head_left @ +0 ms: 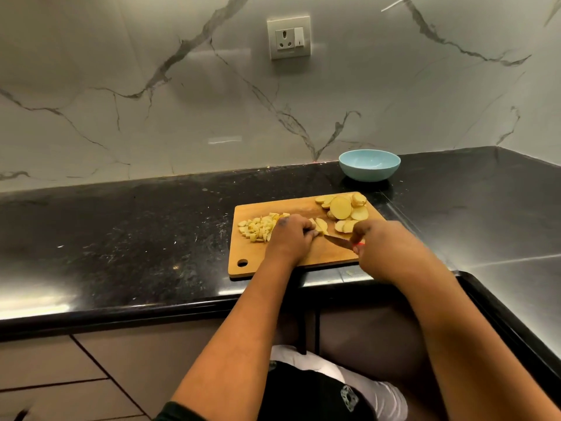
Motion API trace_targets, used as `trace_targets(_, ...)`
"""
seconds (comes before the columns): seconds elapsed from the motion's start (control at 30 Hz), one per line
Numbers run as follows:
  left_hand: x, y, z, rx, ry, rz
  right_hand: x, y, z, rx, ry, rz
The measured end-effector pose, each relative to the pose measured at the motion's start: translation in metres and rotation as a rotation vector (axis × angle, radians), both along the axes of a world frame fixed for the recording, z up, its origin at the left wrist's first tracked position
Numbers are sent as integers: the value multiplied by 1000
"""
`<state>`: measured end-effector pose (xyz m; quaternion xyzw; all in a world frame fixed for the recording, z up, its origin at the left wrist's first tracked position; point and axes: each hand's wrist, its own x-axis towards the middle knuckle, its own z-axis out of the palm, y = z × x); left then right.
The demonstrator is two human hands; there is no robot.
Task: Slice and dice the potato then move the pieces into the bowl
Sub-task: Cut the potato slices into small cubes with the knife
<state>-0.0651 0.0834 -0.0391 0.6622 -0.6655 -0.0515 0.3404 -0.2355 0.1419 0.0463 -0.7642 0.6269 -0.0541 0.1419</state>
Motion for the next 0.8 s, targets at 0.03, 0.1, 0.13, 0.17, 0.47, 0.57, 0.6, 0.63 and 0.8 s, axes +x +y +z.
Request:
trace_targets(0.03,0,1,0,-8,-9,2,-3,0,-3,-68,-94,-26)
trace_targets(0.1,-1,3,0,-39,-28,18,-3,-4,-13,-179,-269,-67)
trace_targets(0.13,-1,4,1,-53,-37,28,0,-7,-17,-210,-321,-68)
trace_targets(0.17,-2,6,2,-57,-46,35,4,-10,-21,-228,-347,-54)
trace_targets(0.47,-4,9,4,-12,-67,58,31,-16,-49,-284,-248,8)
trace_targets(0.57,-3,8,5,-5,-54,48,43,-16,-46,-301,-188,43)
trace_targets(0.6,-3,7,5,1,-54,44,47,-17,-44,-298,-149,55)
trace_targets(0.63,-3,7,6,7,-56,44,50,-18,-41,-288,-118,62)
trace_targets(0.8,0,3,2,2,-53,46,27,-8,-25,-116,-36,40)
